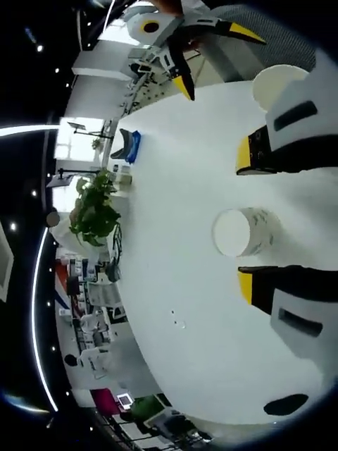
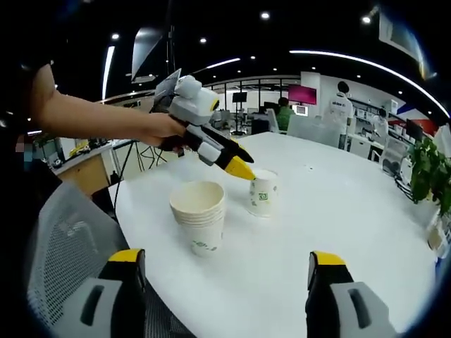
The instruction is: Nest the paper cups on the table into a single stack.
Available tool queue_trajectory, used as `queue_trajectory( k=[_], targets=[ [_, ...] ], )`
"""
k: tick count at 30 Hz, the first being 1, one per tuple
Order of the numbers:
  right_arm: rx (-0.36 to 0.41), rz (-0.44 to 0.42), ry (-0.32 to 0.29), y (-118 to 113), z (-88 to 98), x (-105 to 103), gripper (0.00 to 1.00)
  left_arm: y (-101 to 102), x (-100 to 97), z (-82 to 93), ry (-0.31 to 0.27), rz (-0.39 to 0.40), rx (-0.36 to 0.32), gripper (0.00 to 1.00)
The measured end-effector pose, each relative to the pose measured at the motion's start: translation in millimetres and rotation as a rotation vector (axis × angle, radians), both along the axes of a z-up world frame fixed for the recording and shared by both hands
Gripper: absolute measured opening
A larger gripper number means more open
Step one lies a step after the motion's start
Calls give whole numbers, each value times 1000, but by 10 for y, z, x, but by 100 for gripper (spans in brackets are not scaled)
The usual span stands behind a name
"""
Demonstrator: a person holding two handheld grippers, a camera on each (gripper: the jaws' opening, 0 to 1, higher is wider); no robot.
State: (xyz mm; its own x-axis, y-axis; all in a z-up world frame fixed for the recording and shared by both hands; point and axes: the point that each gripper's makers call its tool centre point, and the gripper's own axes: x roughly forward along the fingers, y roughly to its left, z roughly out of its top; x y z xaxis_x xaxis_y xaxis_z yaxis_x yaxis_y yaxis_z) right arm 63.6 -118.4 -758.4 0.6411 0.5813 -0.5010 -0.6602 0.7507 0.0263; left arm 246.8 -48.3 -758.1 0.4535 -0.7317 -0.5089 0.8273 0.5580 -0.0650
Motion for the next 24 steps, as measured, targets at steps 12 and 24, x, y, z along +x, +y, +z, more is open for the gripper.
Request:
queue_trajectory(
  k=[12, 24],
  targets=[
    [-7, -8, 3, -31, -19, 9, 96, -59, 196, -199, 33, 47, 17, 48],
    [-21, -9, 6, -36, -32, 5, 95, -199, 242, -262, 29, 18, 31, 44]
  ],
)
